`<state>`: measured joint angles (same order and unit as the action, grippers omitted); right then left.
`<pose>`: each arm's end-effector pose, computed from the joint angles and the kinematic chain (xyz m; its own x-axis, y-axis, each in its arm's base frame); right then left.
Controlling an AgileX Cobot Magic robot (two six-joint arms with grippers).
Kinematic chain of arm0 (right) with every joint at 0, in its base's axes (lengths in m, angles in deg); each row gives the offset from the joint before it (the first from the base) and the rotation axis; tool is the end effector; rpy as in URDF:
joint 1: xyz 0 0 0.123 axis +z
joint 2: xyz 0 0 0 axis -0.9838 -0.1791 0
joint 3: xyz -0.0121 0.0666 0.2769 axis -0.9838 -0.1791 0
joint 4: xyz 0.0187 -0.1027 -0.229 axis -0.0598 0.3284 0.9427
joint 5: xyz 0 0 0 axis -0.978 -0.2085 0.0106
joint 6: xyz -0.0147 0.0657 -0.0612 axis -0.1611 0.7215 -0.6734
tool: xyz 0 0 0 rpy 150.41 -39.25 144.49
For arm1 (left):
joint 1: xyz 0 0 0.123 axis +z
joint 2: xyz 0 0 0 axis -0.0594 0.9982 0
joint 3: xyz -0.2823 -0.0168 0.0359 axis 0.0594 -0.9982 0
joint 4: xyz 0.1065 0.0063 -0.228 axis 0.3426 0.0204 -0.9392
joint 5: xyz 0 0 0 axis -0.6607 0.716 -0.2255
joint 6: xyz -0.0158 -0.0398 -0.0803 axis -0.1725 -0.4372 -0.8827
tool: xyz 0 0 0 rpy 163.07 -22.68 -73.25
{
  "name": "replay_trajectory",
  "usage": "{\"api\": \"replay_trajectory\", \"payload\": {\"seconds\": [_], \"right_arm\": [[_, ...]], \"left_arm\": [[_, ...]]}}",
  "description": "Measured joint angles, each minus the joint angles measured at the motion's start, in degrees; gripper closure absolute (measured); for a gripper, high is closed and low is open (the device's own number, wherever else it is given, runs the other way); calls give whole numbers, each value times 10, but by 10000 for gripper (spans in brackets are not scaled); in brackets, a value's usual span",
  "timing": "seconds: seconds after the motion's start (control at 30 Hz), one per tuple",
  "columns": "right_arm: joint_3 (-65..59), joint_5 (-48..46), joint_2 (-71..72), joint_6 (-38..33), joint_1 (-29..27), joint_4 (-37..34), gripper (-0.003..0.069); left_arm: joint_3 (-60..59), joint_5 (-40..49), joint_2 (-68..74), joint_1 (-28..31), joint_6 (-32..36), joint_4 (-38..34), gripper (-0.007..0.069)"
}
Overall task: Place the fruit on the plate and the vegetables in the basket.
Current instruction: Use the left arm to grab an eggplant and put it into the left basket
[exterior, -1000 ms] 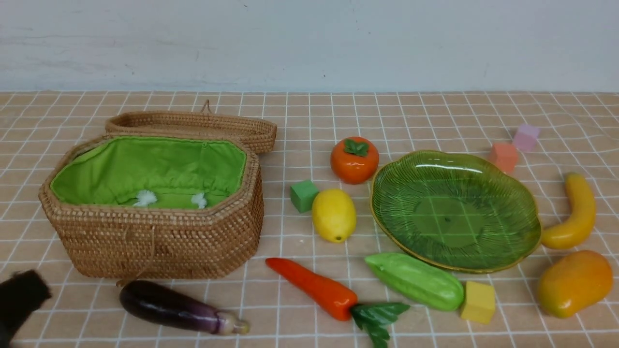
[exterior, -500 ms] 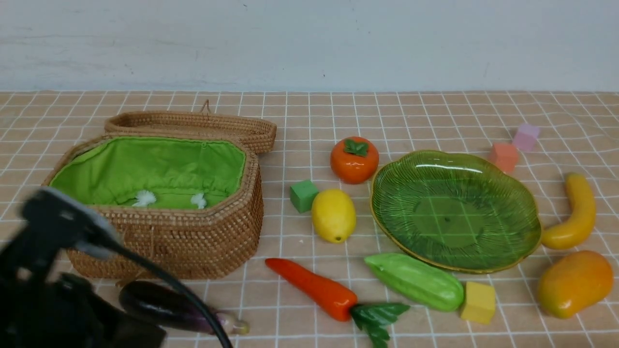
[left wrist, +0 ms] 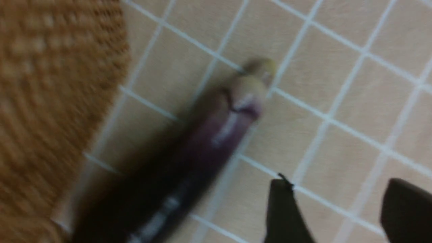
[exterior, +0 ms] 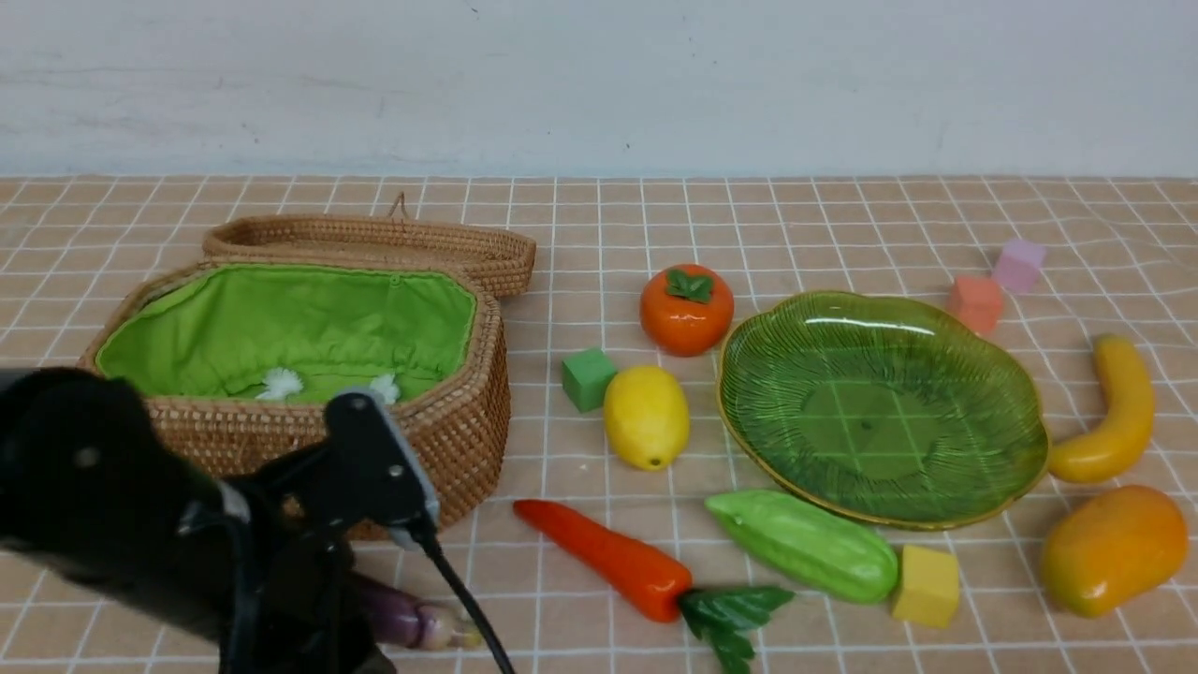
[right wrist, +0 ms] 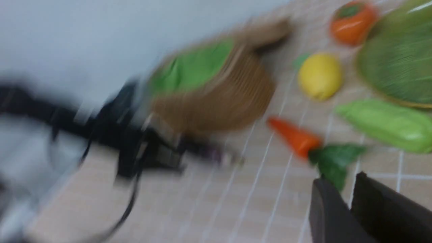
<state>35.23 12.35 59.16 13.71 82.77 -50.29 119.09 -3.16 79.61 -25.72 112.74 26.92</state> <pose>0.0127 0.0565 0.3045 -0.4779 0.1766 -0.8605 -0.5140 0.7381 0.4369 0.2233 -0.1062 0.2167 -0.4082 0.8237 -0.3936 0.8611 0.4905 0.1335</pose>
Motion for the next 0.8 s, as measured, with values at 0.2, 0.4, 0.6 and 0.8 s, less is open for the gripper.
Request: {"api": "replay_trajectory", "payload": {"seconds": [0.2, 0.4, 0.6, 0.8], "right_arm": [[162, -163, -83, -90, 12, 57, 543], [186, -172, -88, -103, 31, 57, 544], [186, -172, -88, -106, 32, 57, 543], [186, -172, -88, -107, 32, 56, 539]], "left_arm": [[15, -40, 54, 0, 75, 79, 130], [15, -91, 101, 0, 93, 142, 146], [28, -129, 150, -3, 101, 187, 200], [32, -98, 148, -23, 99, 193, 224]]}}
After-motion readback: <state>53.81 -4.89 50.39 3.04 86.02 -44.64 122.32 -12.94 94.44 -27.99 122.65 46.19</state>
